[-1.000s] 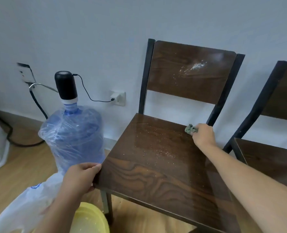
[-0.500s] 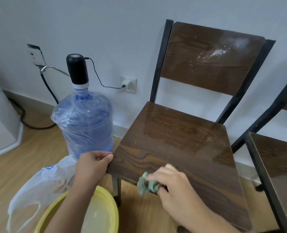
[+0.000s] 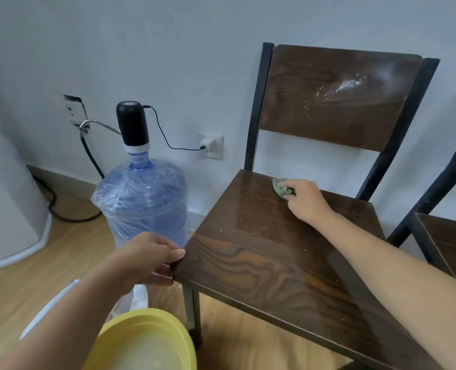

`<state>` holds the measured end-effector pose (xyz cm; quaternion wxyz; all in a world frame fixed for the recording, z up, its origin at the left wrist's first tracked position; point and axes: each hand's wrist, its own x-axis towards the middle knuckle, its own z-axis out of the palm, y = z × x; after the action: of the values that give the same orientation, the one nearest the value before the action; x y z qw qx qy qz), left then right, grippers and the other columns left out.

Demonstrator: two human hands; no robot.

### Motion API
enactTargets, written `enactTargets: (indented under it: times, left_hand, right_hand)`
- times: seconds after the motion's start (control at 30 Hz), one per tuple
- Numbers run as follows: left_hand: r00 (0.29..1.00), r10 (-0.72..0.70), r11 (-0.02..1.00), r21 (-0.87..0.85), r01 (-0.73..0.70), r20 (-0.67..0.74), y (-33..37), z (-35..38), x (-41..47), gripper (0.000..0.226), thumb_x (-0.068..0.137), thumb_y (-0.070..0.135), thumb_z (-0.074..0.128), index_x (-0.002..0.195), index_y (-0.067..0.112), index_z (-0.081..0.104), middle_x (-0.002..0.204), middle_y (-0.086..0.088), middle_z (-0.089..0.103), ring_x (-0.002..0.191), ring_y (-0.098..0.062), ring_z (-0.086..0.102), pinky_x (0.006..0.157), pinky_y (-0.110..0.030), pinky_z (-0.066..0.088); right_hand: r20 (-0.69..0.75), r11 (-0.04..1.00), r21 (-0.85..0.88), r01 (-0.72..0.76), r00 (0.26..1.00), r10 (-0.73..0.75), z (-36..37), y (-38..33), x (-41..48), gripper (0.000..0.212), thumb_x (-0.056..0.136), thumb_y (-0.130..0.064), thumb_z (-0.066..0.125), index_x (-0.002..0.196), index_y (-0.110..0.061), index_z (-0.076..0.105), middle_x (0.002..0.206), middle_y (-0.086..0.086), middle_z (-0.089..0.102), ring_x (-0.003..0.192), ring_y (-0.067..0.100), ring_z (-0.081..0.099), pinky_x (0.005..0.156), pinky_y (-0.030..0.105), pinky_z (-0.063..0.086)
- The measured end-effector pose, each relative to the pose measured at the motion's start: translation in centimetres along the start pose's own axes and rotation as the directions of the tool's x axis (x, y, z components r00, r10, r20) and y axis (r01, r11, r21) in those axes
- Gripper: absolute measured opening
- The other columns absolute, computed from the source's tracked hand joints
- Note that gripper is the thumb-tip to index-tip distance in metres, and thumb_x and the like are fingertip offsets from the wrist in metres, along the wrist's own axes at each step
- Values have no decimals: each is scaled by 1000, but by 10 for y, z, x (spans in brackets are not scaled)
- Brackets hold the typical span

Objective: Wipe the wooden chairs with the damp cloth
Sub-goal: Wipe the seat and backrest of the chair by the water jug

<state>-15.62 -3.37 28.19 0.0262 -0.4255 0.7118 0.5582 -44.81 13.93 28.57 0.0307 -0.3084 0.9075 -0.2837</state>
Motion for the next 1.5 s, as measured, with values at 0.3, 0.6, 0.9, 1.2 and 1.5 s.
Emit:
enactTargets:
  times: [0.3, 0.6, 0.9, 1.2, 1.5]
  left_hand:
    - [965, 22, 999, -52, -8, 263, -9, -19, 28, 19, 91, 12, 67, 101, -2, 73, 92, -21, 75, 78, -25, 75, 79, -38, 60]
    - [978, 138, 979, -171, -111, 155, -25, -4, 21, 18, 93, 12, 64, 103, 0, 73, 97, -20, 73, 83, -26, 70, 78, -39, 61]
    - [985, 166, 986, 10, -166, -45, -12, 16, -4, 25, 93, 12, 52, 107, -3, 67, 101, -24, 69, 80, -27, 71, 68, -35, 63]
    - [992, 118, 980, 158, -123, 43, 0, 8, 1, 19, 99, 11, 48, 117, 10, 56, 112, -19, 62, 99, -29, 68, 71, -42, 65]
    - [987, 68, 940, 322, -113, 147, 8, -2, 23, 19, 97, 14, 53, 115, 9, 56, 109, -22, 67, 99, -34, 71, 65, -40, 64]
  right_hand:
    - [214, 955, -87, 284, 942, -261, 16, -17, -27, 44, 94, -37, 66, 133, -16, 64, 137, 0, 52, 121, 18, 45, 104, 32, 38]
    - [262, 852, -33, 523, 827, -498, 13, -15, -119, 48, 96, -6, 56, 139, -27, 60, 130, -8, 62, 119, 12, 49, 108, 32, 37]
    - [619, 845, 52, 532, 647, -446, -59, -21, -192, 54, 93, 4, 52, 118, -40, 71, 122, -27, 64, 119, -7, 55, 103, 17, 43]
    - [-72, 996, -87, -10, 997, 4, -71, 43, -17, 28, 91, 2, 63, 111, -13, 76, 120, 9, 71, 101, 20, 58, 86, 28, 44]
    - [74, 975, -147, 169, 984, -159, -6, 32, -29, 55, 93, 5, 48, 127, -32, 68, 128, 0, 61, 96, 12, 58, 71, 18, 46]
